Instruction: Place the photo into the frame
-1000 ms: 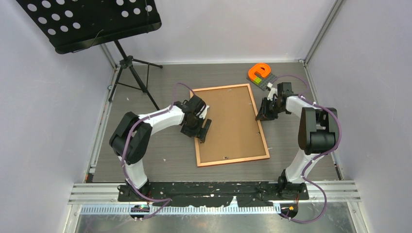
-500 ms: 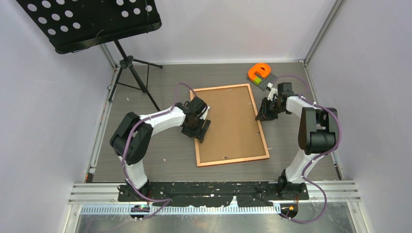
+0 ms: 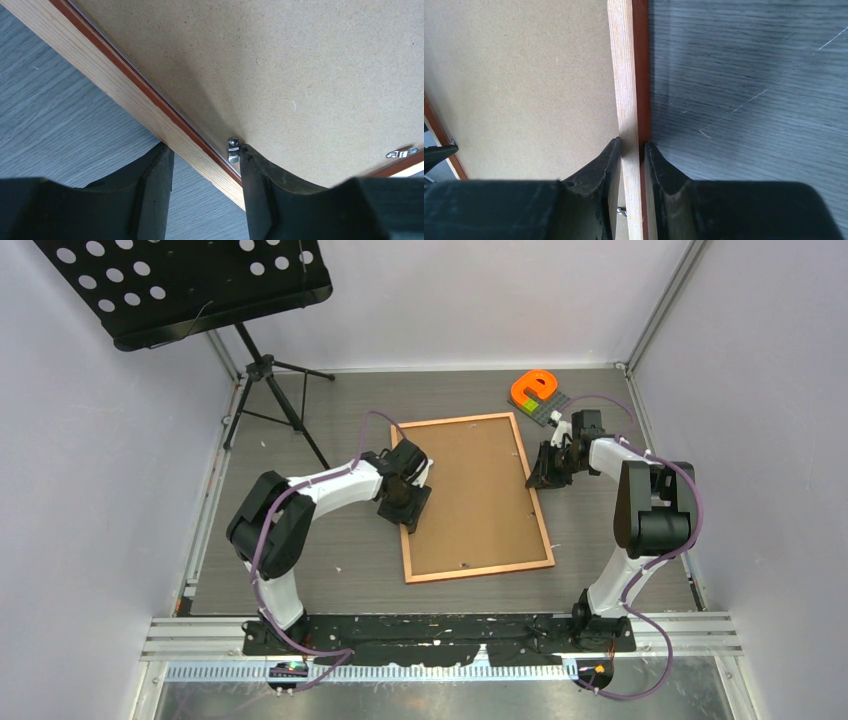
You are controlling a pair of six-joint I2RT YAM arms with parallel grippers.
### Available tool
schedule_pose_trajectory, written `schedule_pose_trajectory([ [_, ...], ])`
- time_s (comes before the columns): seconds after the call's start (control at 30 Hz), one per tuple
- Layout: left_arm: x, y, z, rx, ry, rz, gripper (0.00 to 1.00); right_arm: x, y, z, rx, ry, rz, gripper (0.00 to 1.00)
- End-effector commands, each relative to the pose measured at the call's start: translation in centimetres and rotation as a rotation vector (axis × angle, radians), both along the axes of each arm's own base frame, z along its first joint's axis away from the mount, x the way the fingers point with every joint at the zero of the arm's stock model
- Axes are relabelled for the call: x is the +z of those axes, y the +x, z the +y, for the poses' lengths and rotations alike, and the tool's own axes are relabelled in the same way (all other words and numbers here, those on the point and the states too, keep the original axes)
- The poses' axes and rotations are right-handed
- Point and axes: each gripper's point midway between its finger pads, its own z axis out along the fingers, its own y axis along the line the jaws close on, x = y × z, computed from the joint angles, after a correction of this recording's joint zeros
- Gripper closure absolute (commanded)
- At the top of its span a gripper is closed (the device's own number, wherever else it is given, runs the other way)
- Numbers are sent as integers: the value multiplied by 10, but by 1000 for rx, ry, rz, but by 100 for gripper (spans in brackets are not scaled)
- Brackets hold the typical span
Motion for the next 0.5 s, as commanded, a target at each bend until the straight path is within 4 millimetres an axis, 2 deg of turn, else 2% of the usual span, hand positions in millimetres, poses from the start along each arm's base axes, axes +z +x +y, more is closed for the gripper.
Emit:
schedule_pose_trajectory([
  [0.0,2,7,-4,-14,-17,-43,53,15,13,7,14,54,-60,94],
  [0.47,4,6,-4,-23,-24,-49,61,14,13,7,18,55,-55,94],
])
